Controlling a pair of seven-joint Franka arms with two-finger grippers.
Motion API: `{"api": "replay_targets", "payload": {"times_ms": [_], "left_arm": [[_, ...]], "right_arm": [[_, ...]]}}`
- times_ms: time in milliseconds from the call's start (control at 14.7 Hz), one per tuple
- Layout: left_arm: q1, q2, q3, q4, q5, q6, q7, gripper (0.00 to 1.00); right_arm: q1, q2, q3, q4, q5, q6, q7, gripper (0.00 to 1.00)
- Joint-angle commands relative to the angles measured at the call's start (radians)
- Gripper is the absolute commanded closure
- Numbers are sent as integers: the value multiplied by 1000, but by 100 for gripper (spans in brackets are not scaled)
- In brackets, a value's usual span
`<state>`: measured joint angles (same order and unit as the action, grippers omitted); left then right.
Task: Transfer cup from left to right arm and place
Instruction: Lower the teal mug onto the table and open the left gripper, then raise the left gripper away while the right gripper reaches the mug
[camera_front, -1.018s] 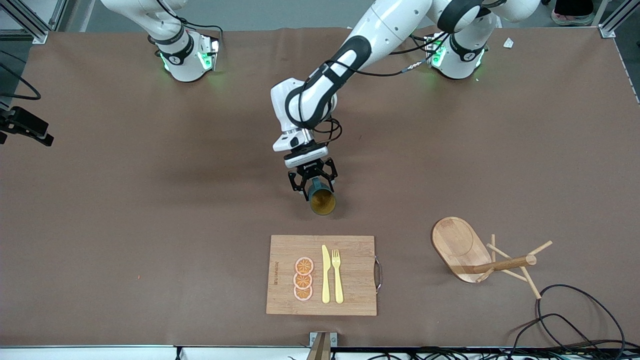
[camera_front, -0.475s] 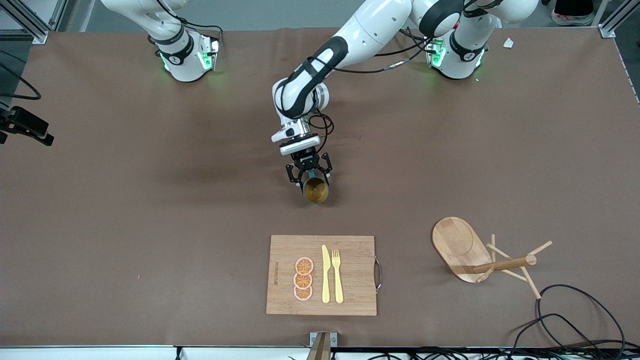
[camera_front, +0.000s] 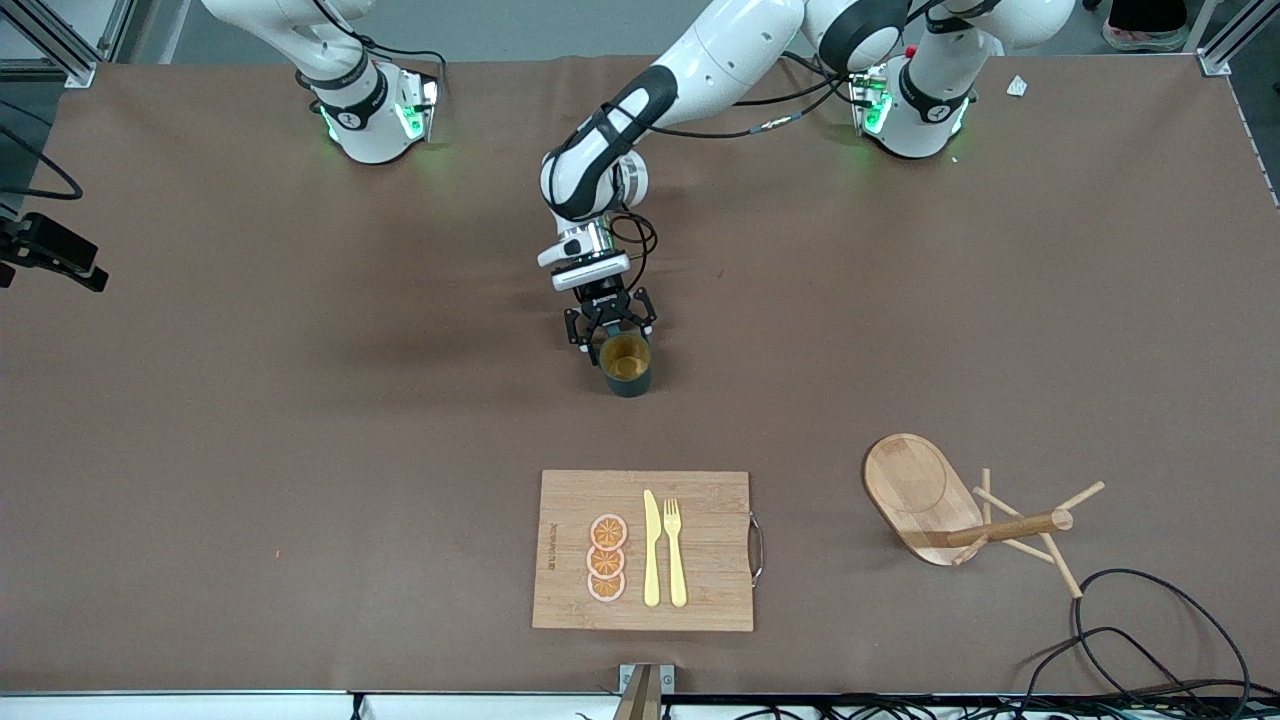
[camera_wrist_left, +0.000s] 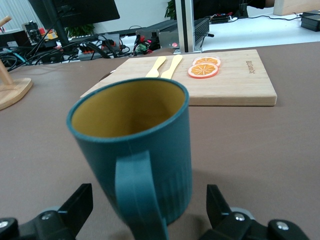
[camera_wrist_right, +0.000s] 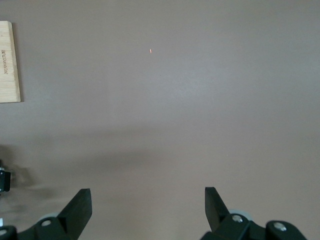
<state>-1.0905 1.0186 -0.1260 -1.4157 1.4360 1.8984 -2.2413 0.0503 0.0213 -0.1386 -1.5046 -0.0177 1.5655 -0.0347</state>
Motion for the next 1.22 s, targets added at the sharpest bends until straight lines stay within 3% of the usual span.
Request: {"api": "replay_targets", "payload": {"times_ms": [0, 271, 543, 1154], "left_arm": [[-37, -6, 2, 15, -43, -41, -24, 0], [-78, -38, 2, 17, -124, -91, -12, 0], [-80, -90, -50, 17, -187, -185, 9, 0], [-13, -325, -69, 18, -397, -239, 158, 0]], "right_arm": [[-16, -31, 11, -32, -2, 2, -13, 0], [-16, -31, 11, -32, -1, 1, -13, 0], [-17, -31, 11, -32, -2, 1, -13, 0], [-15, -31, 11, -34, -2, 2, -11, 0]]}}
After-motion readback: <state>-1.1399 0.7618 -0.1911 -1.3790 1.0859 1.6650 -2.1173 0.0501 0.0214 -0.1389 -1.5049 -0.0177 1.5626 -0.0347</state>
